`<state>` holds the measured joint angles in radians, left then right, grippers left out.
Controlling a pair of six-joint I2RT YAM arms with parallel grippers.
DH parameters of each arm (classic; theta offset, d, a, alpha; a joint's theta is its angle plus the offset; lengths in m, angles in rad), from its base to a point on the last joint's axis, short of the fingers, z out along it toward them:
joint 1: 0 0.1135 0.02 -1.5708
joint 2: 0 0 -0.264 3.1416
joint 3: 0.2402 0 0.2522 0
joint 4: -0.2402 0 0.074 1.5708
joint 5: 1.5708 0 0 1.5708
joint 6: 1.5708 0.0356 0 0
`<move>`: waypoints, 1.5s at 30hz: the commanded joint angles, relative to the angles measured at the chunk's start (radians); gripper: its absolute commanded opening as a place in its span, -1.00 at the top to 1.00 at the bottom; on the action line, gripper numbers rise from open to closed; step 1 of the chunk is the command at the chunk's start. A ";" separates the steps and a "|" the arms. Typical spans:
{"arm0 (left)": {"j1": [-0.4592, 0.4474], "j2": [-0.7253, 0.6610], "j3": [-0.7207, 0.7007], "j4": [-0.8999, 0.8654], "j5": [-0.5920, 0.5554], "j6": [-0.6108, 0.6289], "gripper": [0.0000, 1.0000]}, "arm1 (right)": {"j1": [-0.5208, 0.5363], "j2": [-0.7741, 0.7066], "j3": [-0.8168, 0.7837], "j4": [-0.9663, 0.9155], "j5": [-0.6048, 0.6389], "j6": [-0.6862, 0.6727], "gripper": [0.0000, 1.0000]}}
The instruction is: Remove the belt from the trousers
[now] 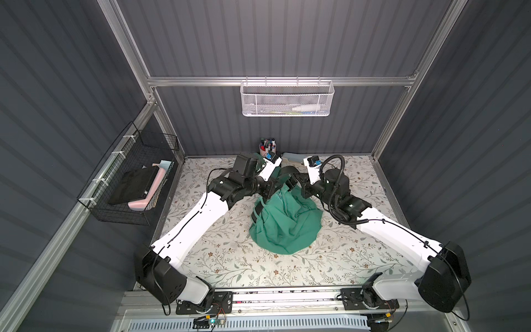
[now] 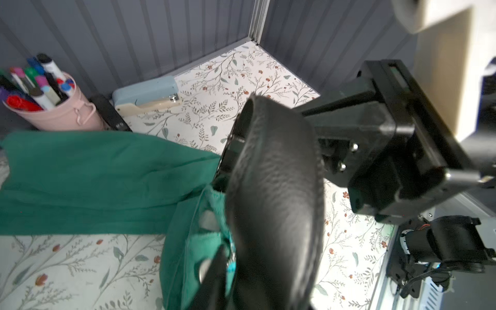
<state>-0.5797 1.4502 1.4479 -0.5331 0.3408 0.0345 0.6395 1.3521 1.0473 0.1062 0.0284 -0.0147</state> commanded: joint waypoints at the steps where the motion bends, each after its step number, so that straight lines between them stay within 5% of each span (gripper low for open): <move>1: 0.009 -0.038 -0.002 -0.037 -0.053 0.140 -0.15 | -0.011 0.013 0.100 -0.072 0.069 -0.077 1.00; 6: 0.005 -0.035 0.075 -0.043 -0.100 0.283 -0.56 | -0.008 0.052 0.191 -0.176 0.064 -0.109 1.00; 15: -0.086 0.027 0.193 -0.024 -0.154 0.643 -0.67 | -0.008 0.063 0.213 -0.209 0.019 -0.077 1.00; 27: -0.117 0.242 0.384 -0.123 -0.235 0.729 -0.65 | -0.010 0.056 0.196 -0.196 0.000 -0.032 1.00; 35: -0.117 0.304 0.418 -0.100 -0.235 0.669 -0.13 | -0.014 0.058 0.173 -0.171 -0.026 0.000 1.00; 42: -0.114 0.309 0.420 -0.047 -0.196 0.532 0.96 | -0.032 0.050 0.128 -0.113 -0.060 0.060 1.00; 45: -0.099 0.286 0.415 -0.031 -0.181 0.465 1.00 | -0.075 0.017 0.076 -0.051 -0.124 0.126 0.84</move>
<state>-0.6830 1.7630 1.8507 -0.6224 0.1070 0.5957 0.5964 1.4071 1.1641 -0.0475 -0.0208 0.0376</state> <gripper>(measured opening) 0.075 0.094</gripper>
